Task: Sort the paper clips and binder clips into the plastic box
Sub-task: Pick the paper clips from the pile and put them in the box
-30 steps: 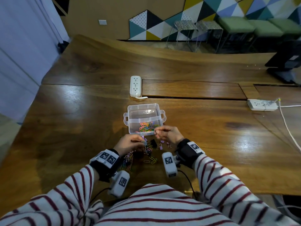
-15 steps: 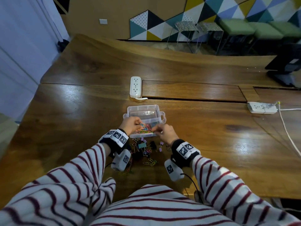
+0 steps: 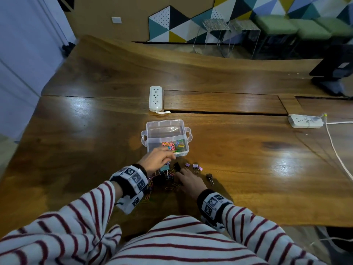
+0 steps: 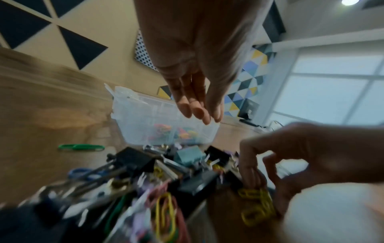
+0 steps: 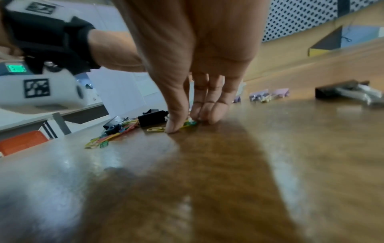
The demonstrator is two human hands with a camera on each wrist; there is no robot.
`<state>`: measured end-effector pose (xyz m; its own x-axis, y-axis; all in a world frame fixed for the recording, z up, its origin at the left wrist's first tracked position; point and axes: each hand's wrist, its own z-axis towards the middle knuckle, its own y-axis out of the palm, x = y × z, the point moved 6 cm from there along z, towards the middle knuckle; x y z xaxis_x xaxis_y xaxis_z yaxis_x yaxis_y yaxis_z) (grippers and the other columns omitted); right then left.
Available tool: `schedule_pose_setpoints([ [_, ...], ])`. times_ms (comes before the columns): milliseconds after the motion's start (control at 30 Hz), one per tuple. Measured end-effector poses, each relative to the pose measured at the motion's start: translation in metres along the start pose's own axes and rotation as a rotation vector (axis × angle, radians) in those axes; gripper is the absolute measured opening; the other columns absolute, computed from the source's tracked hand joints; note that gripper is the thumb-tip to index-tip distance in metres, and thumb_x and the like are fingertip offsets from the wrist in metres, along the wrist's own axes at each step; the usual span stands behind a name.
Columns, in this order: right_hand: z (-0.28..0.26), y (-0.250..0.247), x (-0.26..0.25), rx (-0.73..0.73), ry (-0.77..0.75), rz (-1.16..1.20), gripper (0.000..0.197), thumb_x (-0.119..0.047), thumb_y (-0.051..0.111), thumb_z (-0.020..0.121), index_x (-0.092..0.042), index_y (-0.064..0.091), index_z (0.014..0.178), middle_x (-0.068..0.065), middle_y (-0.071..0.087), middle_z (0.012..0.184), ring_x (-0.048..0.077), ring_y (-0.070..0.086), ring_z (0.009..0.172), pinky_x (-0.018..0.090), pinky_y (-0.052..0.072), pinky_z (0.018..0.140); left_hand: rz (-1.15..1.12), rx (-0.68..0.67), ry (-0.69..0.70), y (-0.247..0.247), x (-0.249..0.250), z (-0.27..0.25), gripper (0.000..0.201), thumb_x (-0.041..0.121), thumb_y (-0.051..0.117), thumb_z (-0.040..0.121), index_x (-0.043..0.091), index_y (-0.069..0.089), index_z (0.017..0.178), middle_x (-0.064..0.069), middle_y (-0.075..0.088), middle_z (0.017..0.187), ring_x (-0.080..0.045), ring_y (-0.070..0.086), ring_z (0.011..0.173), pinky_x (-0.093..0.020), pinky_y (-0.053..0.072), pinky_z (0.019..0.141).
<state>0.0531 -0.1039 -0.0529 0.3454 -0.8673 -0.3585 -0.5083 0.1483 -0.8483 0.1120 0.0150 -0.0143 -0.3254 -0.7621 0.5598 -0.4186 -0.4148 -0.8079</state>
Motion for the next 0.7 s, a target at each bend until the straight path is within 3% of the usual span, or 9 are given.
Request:
schedule_pose_setpoints([
  [100,-0.001,0.003,0.001,0.015,0.002,0.027,0.039,-0.011,0.055,0.086,-0.013,0.047,0.124,0.006,0.047,0.129,0.023,0.045,0.118,0.038,0.049,0.085,0.138,-0.107,0.042,0.022,0.003,-0.011,0.024,0.013,0.045,0.093,0.014,0.061,0.112,-0.004,0.060,0.116,-0.019,0.050,0.112,-0.035,0.042,0.097],
  [200,-0.003,0.004,0.000,0.017,0.007,0.016,0.041,-0.011,0.053,0.087,-0.012,0.045,0.126,0.006,0.048,0.130,0.024,0.044,0.120,0.039,0.048,0.086,0.248,-0.139,0.128,0.037,0.012,-0.011,0.029,0.005,0.045,0.090,0.013,0.061,0.114,-0.005,0.060,0.115,-0.022,0.052,0.110,-0.037,0.048,0.089],
  [333,-0.009,0.000,-0.003,0.007,-0.002,-0.031,0.031,-0.013,0.049,0.090,-0.009,0.047,0.121,0.011,0.053,0.123,0.028,0.049,0.112,0.040,0.048,0.081,0.427,-0.209,0.225,0.043,0.023,-0.004,0.025,0.010,0.049,0.090,0.012,0.058,0.113,-0.008,0.056,0.113,-0.026,0.049,0.108,-0.041,0.048,0.083],
  [567,-0.017,-0.002,0.000,0.023,0.031,0.005,0.028,-0.014,0.049,0.090,-0.010,0.047,0.118,0.012,0.053,0.121,0.026,0.052,0.107,0.035,0.047,0.080,0.479,-0.213,0.198,0.041,0.023,0.007,0.032,0.009,0.043,0.092,0.009,0.047,0.124,-0.010,0.052,0.124,-0.027,0.045,0.118,-0.037,0.042,0.091],
  [700,-0.018,-0.004,-0.001,0.044,0.020,-0.015,0.033,-0.012,0.048,0.090,-0.009,0.046,0.122,0.011,0.050,0.126,0.025,0.048,0.114,0.034,0.046,0.084,0.432,-0.213,0.179,0.043,0.017,0.006,0.030,0.010,0.044,0.092,0.009,0.052,0.121,-0.009,0.053,0.120,-0.027,0.047,0.114,-0.037,0.043,0.090],
])
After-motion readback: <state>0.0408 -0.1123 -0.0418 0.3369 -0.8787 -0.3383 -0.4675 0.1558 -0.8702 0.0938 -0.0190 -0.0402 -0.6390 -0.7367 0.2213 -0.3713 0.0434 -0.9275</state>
